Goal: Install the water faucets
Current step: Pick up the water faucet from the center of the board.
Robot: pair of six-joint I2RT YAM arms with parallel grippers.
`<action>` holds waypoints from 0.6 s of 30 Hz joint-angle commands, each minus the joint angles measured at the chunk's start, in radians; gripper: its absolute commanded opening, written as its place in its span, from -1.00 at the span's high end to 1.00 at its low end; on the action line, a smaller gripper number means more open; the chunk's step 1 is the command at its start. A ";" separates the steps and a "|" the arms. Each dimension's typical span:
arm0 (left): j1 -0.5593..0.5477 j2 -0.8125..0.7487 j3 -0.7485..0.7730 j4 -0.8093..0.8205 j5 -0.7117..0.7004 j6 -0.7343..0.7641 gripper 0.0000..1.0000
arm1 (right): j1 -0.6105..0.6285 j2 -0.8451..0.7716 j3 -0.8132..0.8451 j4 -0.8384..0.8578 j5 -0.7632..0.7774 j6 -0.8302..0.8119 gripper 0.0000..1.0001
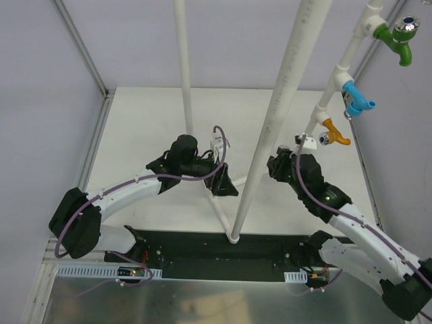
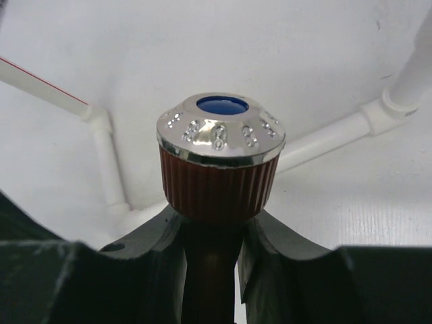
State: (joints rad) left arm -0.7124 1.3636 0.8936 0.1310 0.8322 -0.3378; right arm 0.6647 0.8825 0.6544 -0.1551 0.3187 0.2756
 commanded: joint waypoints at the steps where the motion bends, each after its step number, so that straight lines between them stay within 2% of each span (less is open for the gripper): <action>1: -0.025 -0.104 -0.137 0.314 -0.230 -0.078 -0.78 | 0.003 -0.181 0.077 -0.237 0.083 0.100 1.00; 5: -0.024 -0.084 -0.095 0.351 -0.356 -0.020 -0.98 | 0.006 -0.296 0.129 -0.395 0.121 0.141 1.00; 8: -0.022 0.012 0.037 0.320 -0.396 0.078 -0.98 | 0.006 -0.379 0.180 -0.492 0.149 0.187 1.00; 11: -0.024 0.141 0.210 0.306 -0.342 0.131 -0.98 | 0.004 -0.450 0.231 -0.595 0.206 0.230 1.00; 15: -0.024 0.346 0.497 0.286 -0.285 0.154 -0.98 | 0.004 -0.540 0.309 -0.756 0.356 0.306 1.00; 18: -0.030 0.483 0.660 0.288 -0.260 0.172 -0.98 | 0.003 -0.605 0.370 -0.813 0.411 0.323 1.00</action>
State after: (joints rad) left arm -0.7383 1.7210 1.3643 0.3813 0.5209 -0.2272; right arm 0.6655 0.3511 0.9264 -0.8310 0.5797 0.5301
